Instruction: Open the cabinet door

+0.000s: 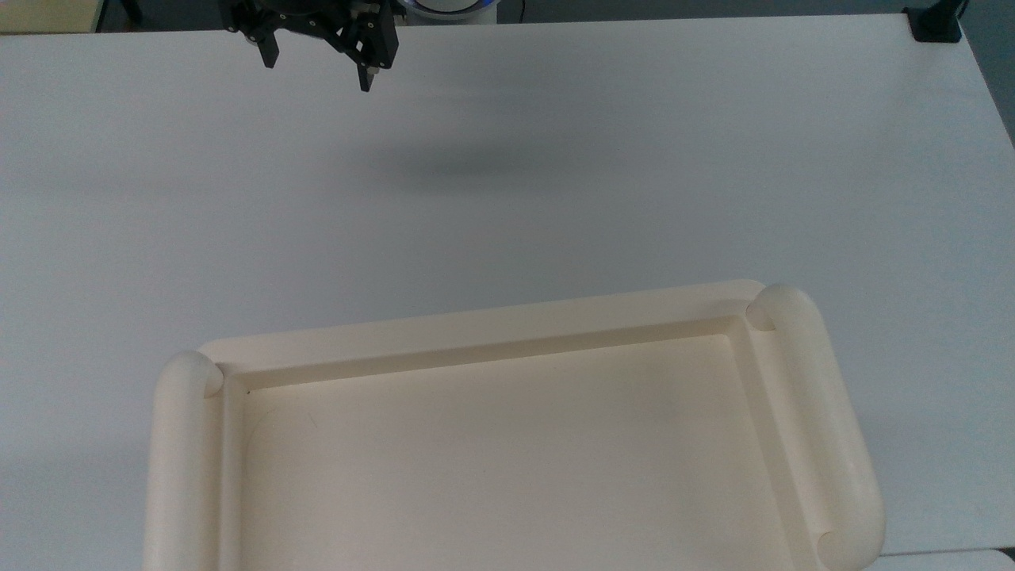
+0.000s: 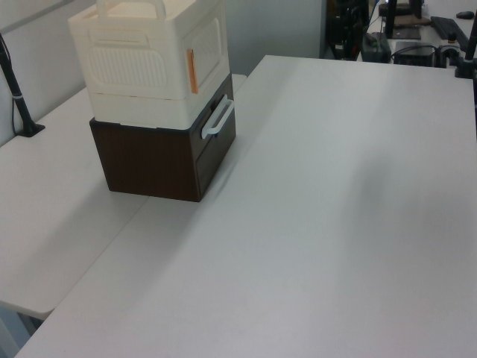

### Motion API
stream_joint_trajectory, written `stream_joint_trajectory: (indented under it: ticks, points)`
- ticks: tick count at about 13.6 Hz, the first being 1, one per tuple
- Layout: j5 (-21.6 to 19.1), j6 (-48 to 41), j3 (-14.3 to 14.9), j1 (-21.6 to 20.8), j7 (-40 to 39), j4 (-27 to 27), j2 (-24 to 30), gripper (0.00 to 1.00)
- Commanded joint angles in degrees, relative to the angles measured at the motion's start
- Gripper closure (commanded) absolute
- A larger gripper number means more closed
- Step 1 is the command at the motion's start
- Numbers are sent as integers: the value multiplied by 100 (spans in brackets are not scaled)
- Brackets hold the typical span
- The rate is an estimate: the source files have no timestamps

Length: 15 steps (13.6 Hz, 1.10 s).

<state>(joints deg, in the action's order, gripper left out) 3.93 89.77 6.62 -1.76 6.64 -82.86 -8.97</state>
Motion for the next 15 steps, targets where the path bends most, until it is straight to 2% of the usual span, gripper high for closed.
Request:
stream_joint_trajectory:
  ticks: [1, 11, 15]
  points:
    - [46, -13, 207, -244, 118, -196, 168, 0]
    - [37, -21, 235, -219, 39, -169, 115, 0]
    - [20, 83, 165, -175, -49, 111, -25, 0]
